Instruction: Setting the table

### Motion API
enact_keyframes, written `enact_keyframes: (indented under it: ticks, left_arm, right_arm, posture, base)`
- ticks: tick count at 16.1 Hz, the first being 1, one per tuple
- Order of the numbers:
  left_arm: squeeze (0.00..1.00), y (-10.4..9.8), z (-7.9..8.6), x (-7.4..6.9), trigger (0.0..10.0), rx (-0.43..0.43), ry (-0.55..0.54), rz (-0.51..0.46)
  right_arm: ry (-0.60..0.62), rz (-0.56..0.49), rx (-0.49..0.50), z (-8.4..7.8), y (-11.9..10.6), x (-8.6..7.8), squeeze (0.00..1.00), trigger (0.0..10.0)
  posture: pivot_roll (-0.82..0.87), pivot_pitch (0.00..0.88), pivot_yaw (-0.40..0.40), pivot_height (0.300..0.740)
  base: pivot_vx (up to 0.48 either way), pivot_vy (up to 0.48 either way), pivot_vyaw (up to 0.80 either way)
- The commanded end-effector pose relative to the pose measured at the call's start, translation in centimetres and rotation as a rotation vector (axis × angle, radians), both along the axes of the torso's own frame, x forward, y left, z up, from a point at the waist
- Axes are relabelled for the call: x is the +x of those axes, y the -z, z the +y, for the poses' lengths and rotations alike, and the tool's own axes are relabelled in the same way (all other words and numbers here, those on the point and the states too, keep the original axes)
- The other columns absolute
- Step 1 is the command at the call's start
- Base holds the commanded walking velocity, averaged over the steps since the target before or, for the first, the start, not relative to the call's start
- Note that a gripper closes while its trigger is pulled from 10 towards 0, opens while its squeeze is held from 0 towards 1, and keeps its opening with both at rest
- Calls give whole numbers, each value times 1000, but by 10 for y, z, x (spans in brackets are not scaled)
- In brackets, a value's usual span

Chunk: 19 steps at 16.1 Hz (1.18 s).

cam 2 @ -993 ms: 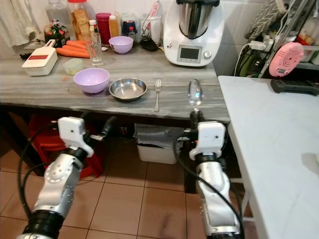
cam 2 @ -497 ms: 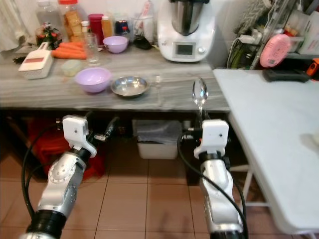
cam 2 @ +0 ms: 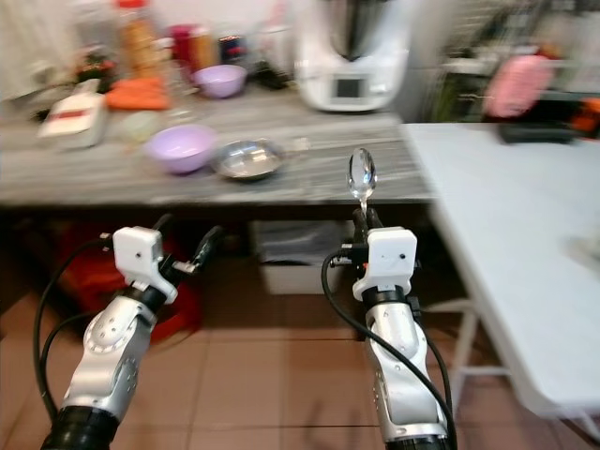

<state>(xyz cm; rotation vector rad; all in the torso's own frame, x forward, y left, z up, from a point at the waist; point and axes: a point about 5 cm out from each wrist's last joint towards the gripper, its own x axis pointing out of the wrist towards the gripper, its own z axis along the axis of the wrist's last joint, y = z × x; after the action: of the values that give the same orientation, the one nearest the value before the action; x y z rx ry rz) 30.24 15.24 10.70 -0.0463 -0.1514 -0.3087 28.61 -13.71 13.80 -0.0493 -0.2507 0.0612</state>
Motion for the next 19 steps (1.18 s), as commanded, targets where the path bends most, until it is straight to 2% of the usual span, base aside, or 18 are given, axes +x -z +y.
enact_keyframes:
  ticks: [1, 8, 12, 19]
  left_arm:
    - [0, -5, -5, 0, 10000, 4, 22, -22]
    - [0, -5, -6, 0, 10000, 4, 26, -22]
    - [0, -5, -8, 0, 10000, -1, 32, -21]
    - [0, -4, -10, 0, 10000, 0, 32, -16]
  right_arm:
    - [17, -9, -1, -5, -3, 0, 0, 10000]
    - [18, -12, -28, -6, -3, -2, 0, 10000]
    - [16, -13, -25, -6, -3, -2, 0, 10000]
    - [23, -8, -27, -6, -2, -3, 0, 10000]
  posture:
    - [21, 0, 1, 740]
    - [15, 0, 5, 740]
    - [11, 0, 6, 740]
    - [11, 0, 7, 740]
  base:
    - [360, 0, -456]
    - [373, 0, 0]
    - [374, 0, 544]
    - [374, 0, 0]
